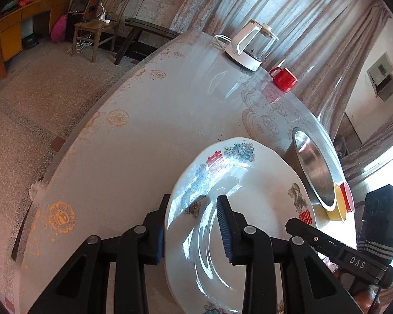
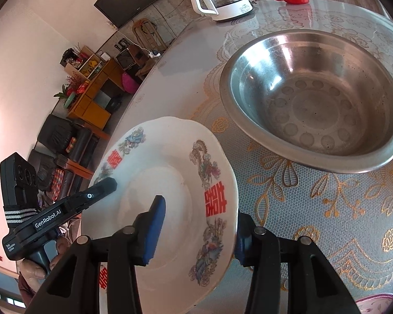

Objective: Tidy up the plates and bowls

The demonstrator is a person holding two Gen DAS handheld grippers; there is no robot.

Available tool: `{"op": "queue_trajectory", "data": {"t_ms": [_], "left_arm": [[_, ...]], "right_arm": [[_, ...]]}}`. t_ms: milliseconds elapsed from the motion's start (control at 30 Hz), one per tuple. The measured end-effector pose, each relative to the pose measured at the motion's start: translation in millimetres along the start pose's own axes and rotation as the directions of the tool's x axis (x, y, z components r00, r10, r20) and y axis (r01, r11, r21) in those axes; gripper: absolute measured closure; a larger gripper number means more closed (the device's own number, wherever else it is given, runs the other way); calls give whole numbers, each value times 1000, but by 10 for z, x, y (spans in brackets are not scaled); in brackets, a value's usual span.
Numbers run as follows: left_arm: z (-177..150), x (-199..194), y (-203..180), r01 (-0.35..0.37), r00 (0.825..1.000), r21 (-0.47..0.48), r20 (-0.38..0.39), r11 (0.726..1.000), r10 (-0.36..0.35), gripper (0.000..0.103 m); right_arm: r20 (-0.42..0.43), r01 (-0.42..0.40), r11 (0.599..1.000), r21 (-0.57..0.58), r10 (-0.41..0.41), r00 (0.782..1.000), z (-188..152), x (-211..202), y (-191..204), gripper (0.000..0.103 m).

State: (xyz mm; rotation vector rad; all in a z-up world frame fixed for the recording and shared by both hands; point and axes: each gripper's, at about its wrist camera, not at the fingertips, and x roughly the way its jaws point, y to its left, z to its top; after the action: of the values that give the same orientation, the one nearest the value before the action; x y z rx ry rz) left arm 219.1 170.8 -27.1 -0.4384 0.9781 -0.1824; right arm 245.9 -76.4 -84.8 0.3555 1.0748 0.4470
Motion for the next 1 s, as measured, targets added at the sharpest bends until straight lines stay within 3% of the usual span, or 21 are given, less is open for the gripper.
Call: {"op": "queue_trajectory", "data": {"t_ms": [367,733,1000], "left_arm": [[-205,-301,-193,-33,999,15,39,999,33,70],[-524,-581,-650,4,998,87,59,996,-10,70],[-917,-618,-1123,49,998,156,21,986,-53,70]], "right_arm": [[27,-37,999,17,37,999,-121,-254,-31,56],[106,-71,996,61,64,992,-464,-825,-290,56],[159,-50,993,106,33,987,-795,-1314,-507,56]]}}
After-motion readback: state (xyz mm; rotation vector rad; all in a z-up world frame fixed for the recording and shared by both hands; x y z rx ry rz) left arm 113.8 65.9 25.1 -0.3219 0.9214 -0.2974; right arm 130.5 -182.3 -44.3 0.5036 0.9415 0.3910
